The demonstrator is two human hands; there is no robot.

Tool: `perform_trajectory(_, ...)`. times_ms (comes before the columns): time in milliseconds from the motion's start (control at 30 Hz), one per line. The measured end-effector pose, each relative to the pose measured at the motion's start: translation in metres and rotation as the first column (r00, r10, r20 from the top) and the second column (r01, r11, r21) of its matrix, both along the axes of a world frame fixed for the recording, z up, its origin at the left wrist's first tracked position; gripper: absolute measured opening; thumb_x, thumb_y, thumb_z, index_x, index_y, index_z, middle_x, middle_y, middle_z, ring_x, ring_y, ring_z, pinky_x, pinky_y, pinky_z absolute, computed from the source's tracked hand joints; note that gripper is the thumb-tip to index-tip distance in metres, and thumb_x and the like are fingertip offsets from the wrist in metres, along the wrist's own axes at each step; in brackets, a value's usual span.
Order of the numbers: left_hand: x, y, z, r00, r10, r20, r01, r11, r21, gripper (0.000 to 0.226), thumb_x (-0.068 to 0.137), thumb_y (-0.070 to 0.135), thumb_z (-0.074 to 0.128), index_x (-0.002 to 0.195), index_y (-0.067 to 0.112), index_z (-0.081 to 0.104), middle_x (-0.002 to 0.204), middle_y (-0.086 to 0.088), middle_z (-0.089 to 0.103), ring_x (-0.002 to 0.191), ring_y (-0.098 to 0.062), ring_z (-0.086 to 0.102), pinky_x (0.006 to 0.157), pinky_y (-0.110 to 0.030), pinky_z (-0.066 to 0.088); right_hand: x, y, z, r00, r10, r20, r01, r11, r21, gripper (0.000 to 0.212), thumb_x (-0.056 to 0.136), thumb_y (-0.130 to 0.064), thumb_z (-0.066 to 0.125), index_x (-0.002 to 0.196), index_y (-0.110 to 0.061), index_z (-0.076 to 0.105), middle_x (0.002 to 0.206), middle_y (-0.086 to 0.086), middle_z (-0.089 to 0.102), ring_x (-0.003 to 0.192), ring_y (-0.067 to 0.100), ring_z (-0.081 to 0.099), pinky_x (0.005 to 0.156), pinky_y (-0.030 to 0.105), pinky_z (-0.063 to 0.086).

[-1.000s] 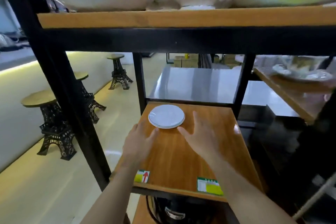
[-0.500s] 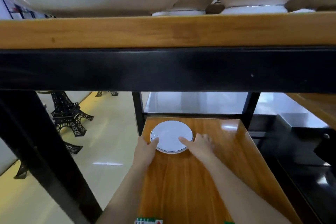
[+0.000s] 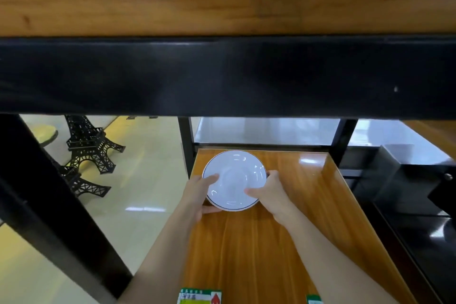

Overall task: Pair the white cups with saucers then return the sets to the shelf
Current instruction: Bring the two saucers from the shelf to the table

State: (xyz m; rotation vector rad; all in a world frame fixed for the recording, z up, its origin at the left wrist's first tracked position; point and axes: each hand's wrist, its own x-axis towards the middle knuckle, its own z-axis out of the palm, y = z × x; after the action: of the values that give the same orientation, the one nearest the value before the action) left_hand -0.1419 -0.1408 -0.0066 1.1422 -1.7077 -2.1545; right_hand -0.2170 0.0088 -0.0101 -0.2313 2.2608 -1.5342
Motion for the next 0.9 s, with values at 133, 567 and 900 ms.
perform_trajectory(133,0.021,0.016,0.005,0.998,-0.046,-0.031,0.043,0.995,-0.092,0.036,0.084,0.022,0.067,0.111,0.018,0.045,0.111,-0.005,0.055,0.103,-0.03,0.057,0.066,-0.05,0.06,0.021,0.016,0.014,0.998,0.052,-0.024,-0.054,0.989,-0.136,0.061,0.077,-0.004,0.072,0.113,-0.023,0.026,0.114,0.002,0.046,0.1,0.013,0.049,0.058,0.014,0.044)
perform_trajectory(567,0.118,0.112,0.009,0.976,-0.028,-0.215,-0.02,0.976,-0.218,0.029,0.089,0.017,0.061,0.111,0.013,0.042,0.1,-0.001,0.055,0.087,-0.017,0.058,0.055,-0.037,0.056,0.114,0.089,0.012,0.998,-0.059,-0.017,0.048,0.925,-0.377,0.061,0.083,-0.014,0.068,0.132,-0.02,0.032,0.118,0.0,0.048,0.105,0.016,0.05,0.07,0.015,0.045)
perform_trajectory(900,0.205,0.196,-0.019,0.967,-0.064,-0.248,-0.002,0.966,-0.259,0.022,0.086,0.013,0.064,0.098,0.019,0.047,0.104,-0.005,0.06,0.092,-0.023,0.059,0.076,-0.039,0.052,0.214,0.179,-0.016,0.986,-0.165,-0.035,0.132,0.882,-0.453,0.047,0.081,-0.008,0.067,0.112,-0.027,0.037,0.096,-0.016,0.052,0.088,0.005,0.055,0.07,0.016,0.046)
